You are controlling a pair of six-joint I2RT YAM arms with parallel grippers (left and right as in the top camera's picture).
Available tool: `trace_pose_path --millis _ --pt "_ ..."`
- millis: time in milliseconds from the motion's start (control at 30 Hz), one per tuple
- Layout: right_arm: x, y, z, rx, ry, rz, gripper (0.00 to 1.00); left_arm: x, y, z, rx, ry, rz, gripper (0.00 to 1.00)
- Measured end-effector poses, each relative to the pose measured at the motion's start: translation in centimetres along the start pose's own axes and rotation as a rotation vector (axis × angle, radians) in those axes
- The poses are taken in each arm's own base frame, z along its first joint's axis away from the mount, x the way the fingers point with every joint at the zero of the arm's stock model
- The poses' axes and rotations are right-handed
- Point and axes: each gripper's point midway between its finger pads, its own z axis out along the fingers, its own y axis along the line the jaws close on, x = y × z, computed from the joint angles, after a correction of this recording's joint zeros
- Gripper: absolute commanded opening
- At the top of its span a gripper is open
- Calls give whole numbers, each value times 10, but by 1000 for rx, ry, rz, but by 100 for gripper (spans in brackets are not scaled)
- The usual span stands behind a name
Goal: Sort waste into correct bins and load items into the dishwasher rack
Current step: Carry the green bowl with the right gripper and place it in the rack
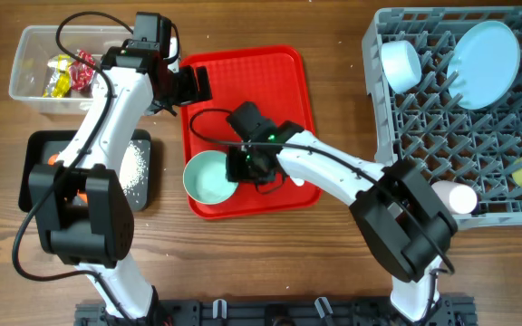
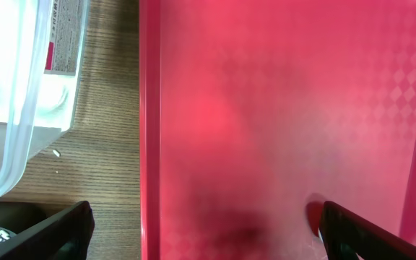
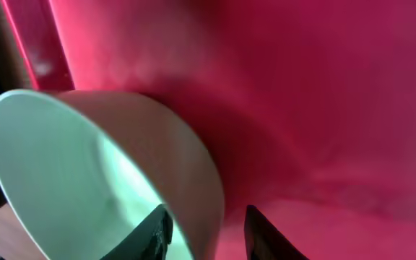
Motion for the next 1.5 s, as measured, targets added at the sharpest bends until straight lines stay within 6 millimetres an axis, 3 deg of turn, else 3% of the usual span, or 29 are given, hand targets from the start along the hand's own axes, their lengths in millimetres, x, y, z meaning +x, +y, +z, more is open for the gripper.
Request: trace_pose_path --millis 33,67,200,267,333,400,433,467,533,600,733,867,967,1133,1233,1367,1500 --pt "0 0 0 0 -1 10 19 0 0 0 0 0 0 100" --pt "-1 0 0 -3 -2 10 6 0 0 0 0 0 0 100" --pt "-16 -7 -9 -63 12 4 4 0 0 0 0 0 0 100" --pt "-25 -24 -17 -66 24 9 4 0 0 0 0 0 0 100" --pt "-46 -39 -43 -48 -53 -20 4 0 0 0 0 0 0 100" --pt "-82 -38 -140 18 -353 -136 4 0 0 0 0 0 0 100" --pt "-93 -46 -172 92 -469 -171 4 0 0 0 0 1 0 100" --pt "-107 -63 -237 232 -675 -194 4 0 0 0 0 1 -1 100" --pt "-116 -110 -332 585 -942 -173 4 0 0 0 0 1 0 100" --pt "-111 -154 -379 926 -978 -157 4 0 0 0 0 0 0 100" --pt "-108 -218 -386 1325 -687 -257 4 0 0 0 0 0 0 100" --pt "-105 -255 -392 1555 -456 -295 4 0 0 0 0 0 0 100" --pt "-96 -269 -381 1611 -273 -362 4 0 0 0 0 0 0 100" --pt "-104 -282 -353 1627 -147 -416 4 0 0 0 0 0 0 100" --pt "-108 -300 -334 1661 -19 -451 4 0 0 0 0 0 0 100" --pt "-108 -314 -342 1727 51 -428 4 0 0 0 0 0 0 100" --pt "-112 -314 -341 1730 33 -427 4 0 0 0 0 0 0 100"
